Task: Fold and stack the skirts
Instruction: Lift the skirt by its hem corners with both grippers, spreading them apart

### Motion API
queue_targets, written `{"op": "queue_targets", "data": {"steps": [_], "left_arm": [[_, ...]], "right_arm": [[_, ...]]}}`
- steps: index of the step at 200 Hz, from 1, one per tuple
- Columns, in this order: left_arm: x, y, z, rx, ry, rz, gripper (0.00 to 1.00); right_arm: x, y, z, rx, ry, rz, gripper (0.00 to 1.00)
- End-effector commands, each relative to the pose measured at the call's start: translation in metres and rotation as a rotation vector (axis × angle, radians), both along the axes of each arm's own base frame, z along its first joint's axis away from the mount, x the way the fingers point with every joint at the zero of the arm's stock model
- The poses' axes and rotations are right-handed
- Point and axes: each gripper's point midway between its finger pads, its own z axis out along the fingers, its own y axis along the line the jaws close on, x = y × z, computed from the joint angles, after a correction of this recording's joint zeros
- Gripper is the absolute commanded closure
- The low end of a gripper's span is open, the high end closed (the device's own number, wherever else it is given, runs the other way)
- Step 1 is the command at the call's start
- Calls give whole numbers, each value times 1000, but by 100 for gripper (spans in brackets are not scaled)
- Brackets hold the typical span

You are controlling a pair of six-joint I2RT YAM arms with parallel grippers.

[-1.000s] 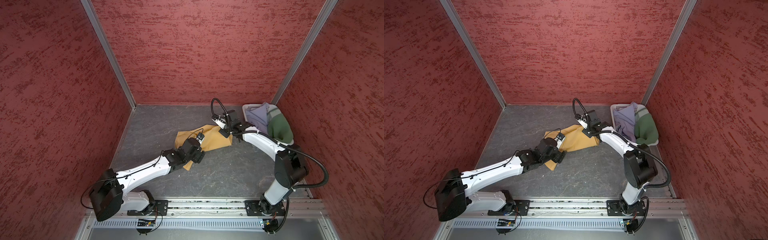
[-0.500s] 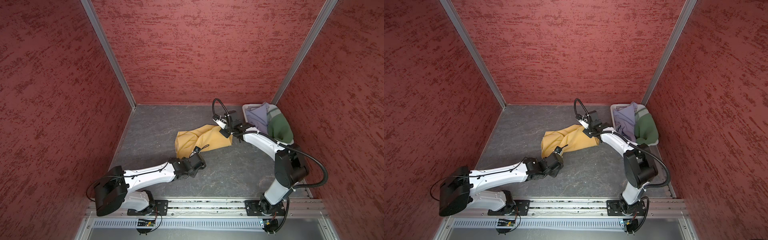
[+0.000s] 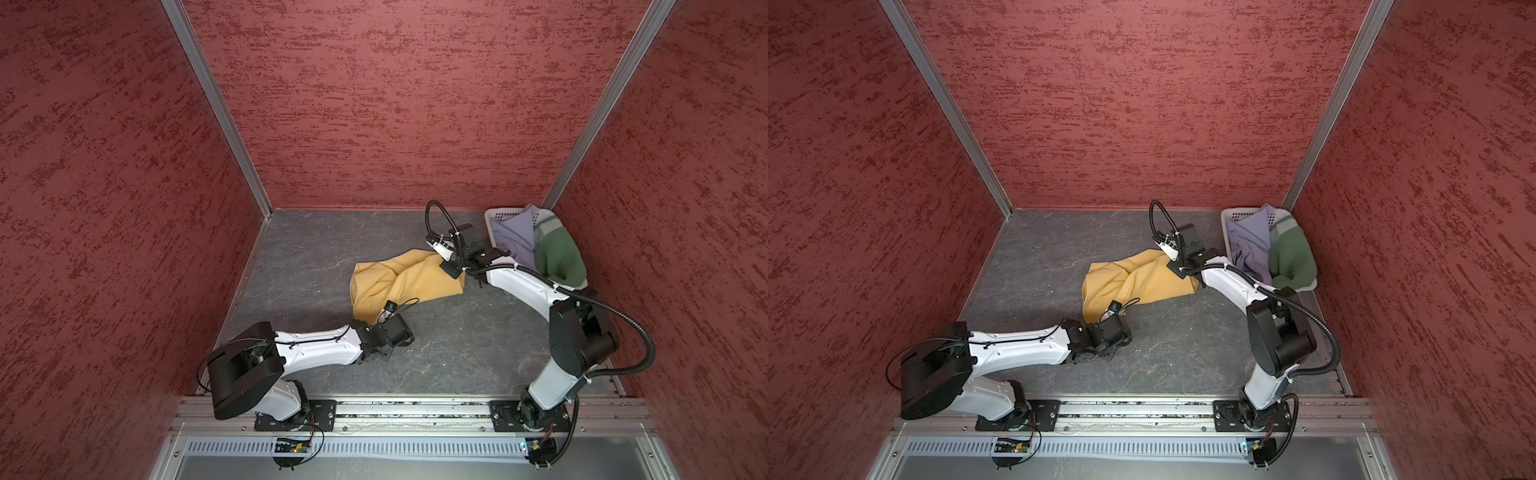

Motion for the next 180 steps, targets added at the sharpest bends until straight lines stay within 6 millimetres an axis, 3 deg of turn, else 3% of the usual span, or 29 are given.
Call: {"op": "queue_targets", "data": {"steps": [1,47,65,89,106,138,180], "left_arm": [[8,1,-5,-19,-19,34,50],[12,1,-18,-27,-12,44,63],[14,1,-20,-25,-10,49,75],[13,3,-20,-19,-11,58,100],[16,7,-15,-14,-32,78,100],[27,18,17,7,-119,125,100],[51,50,87,-27,-250,235,100]], "right_arm": [[1,0,16,27,-42,12,100],[2,-2,17,22,-45,7,100],[2,-2,17,21,-43,5,100],[2,-3,18,16,-46,0,100],[2,-5,20,16,-51,-3,100],[2,-11,29,31,-69,-11,100],[-4,-21,61,98,-140,-9,100]]}}
